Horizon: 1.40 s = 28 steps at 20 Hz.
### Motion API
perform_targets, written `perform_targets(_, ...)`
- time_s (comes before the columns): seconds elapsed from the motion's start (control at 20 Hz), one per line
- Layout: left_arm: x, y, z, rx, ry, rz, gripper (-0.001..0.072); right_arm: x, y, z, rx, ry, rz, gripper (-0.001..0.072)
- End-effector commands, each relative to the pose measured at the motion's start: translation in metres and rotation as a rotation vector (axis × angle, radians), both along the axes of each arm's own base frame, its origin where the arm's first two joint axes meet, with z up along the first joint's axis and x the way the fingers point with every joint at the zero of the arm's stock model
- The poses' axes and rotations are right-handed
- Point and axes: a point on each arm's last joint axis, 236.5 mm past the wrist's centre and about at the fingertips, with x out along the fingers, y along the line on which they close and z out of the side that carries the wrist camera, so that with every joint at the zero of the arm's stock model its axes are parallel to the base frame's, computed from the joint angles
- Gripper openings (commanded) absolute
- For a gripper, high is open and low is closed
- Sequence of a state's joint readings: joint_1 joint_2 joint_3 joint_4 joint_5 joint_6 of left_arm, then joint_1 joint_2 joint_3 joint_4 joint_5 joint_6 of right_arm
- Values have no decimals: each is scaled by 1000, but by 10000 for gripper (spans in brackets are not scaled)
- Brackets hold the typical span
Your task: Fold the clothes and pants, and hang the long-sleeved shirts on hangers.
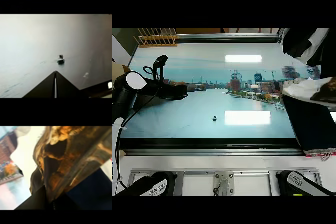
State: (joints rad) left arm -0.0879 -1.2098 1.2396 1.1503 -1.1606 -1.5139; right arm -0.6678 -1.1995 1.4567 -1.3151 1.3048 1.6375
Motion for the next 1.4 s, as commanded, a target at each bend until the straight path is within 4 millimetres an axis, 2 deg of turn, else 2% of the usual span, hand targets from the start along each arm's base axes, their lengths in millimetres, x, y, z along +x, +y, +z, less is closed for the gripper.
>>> perform_targets(0.0,-1,0,0,0,3,-1,7,-55,1,-27,56,94,-106,11)
perform_targets(0.3,-3,0,-1,2,10,-5,6,-119,34,-85,118,236,-210,11)
perform_targets(0.45,-3,0,-1,2,10,-5,6,-136,46,-107,139,284,-217,11)
perform_targets(0.6,-3,0,-1,2,12,-6,7,-145,50,-117,145,315,-221,25)
perform_targets(0.65,-4,0,-2,3,15,-7,6,-146,51,-118,150,321,-220,106)
perform_targets(0.75,-4,0,-2,3,15,-7,6,-148,53,-118,153,330,-212,559)
perform_targets(0.8,-4,0,-2,2,14,-7,7,-148,52,-116,141,326,-199,606)
perform_targets(0.9,-3,0,-1,2,10,-5,6,-141,39,-94,44,278,-142,606)
perform_targets(1.0,-1,0,0,1,3,-2,6,-119,33,-49,-71,141,-68,606)
perform_targets(1.05,0,0,3,-1,-10,2,6,-101,41,-23,-104,44,-29,606)
perform_targets(1.1,1,-2,8,-4,-33,1,6,-81,60,-4,-116,-45,48,606)
perform_targets(1.15,1,-5,15,-8,-70,4,6,-61,90,7,-107,-111,165,607)
perform_targets(1.25,-3,-8,24,-24,-156,33,6,-35,161,8,-44,-155,406,607)
perform_targets(1.35,-12,-7,24,-40,-195,63,6,-21,223,-1,-13,-154,595,607)
